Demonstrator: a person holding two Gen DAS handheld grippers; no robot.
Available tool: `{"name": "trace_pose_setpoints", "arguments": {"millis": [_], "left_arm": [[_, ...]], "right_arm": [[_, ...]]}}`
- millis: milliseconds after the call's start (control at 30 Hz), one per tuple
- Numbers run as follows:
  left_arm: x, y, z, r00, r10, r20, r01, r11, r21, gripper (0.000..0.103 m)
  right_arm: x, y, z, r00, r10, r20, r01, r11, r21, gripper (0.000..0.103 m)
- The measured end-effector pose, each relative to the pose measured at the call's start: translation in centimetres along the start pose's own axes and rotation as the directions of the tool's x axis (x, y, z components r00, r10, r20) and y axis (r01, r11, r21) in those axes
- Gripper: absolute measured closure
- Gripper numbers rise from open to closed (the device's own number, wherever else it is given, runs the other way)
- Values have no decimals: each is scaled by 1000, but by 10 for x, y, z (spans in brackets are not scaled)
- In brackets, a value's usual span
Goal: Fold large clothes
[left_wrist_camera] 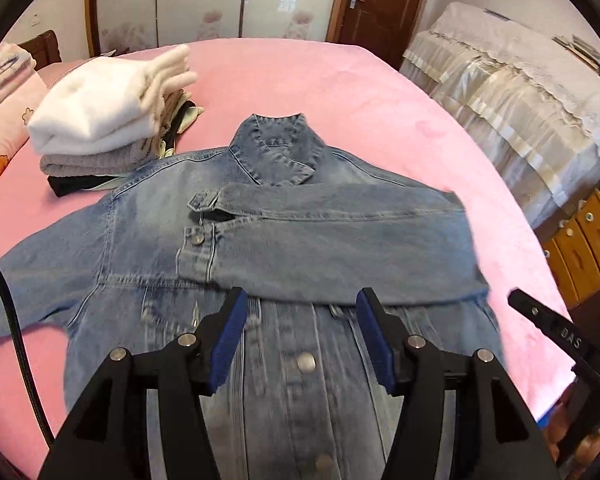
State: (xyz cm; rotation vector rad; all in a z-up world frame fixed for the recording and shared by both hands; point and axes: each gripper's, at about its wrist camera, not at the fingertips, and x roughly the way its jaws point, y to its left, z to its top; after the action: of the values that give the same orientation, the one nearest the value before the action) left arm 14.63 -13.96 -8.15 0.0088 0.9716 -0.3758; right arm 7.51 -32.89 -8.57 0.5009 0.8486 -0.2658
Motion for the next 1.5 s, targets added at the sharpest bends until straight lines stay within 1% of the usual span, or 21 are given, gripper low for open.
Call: {"name": "trace_pose_setpoints", "arguments": {"millis": [67,133,200,267,433,500,567,700,800,867,900,967,1067,1200,1233,1267,1300,1333,1367,1433,1500], "left_arm": [[-22,1,-8,1000,-29,9,29,1000,-10,43],[-41,5,-13,998,-63,23,64,997,-32,33],[-63,13,-20,995,-82,48,85,995,-56,31],[-82,21,-27,994,-78,70,83,994,-68,31],[-122,52,-42,992,7,124,4,996,-88,31],[-137,71,-48,990,38,133,-24,994,-109,31],[-152,94,-55,989,49,138,-29,990,-141,31],[-174,140,-66,982,108,154,-78,978,-192,31],[-188,179,-71,974,167,155,-128,964,-235,31],[-197,209,-74,965,214,154,-169,950,-264,31],[-199,226,-76,959,243,148,-195,940,-280,31],[-202,259,-78,953,276,125,-225,921,-318,31],[-199,315,-79,955,283,93,-229,896,-379,31],[-181,390,-83,972,228,53,-177,866,-468,31],[-172,415,-87,977,206,47,-155,849,-506,31],[-161,430,-90,981,189,46,-137,838,-528,31],[-152,445,-93,984,172,36,-123,822,-556,31],[-138,468,-100,989,146,14,-107,787,-607,31],[-128,481,-106,992,124,7,-91,764,-638,31],[-106,512,-119,996,93,-6,-71,707,-704,31],[-90,529,-129,995,95,-27,-84,673,-735,31]], "right_arm": [[-18,12,-4,1000,25,18,-25,1000,-10,99],[-31,26,-8,999,50,21,-49,999,-23,99],[-42,40,-13,997,72,24,-71,996,-44,99],[-56,60,-21,995,88,35,-85,993,-86,99],[-77,110,-40,990,136,43,-127,976,-177,98],[-83,132,-49,986,159,43,-147,967,-209,93],[-89,156,-58,982,183,47,-167,956,-242,83],[-94,201,-72,974,219,55,-193,933,-305,82],[-88,234,-82,968,248,39,-221,915,-338,82],[-82,257,-89,965,261,27,-234,902,-364,82],[-78,266,-91,965,262,21,-235,896,-376,82],[-67,288,-97,963,268,3,-244,881,-406,82],[-49,316,-104,964,265,-21,-246,861,-445,82],[-20,350,-110,966,252,-52,-245,843,-479,82],[-12,361,-113,966,250,-62,-248,839,-485,82],[-5,369,-115,967,246,-70,-248,835,-491,82],[1,377,-118,966,245,-78,-250,832,-496,82],[6,381,-120,966,243,-83,-252,829,-500,82],[13,388,-124,967,237,-94,-252,825,-506,82],[26,397,-130,966,228,-118,-256,818,-515,82],[37,403,-136,966,215,-141,-257,813,-522,82]]}}
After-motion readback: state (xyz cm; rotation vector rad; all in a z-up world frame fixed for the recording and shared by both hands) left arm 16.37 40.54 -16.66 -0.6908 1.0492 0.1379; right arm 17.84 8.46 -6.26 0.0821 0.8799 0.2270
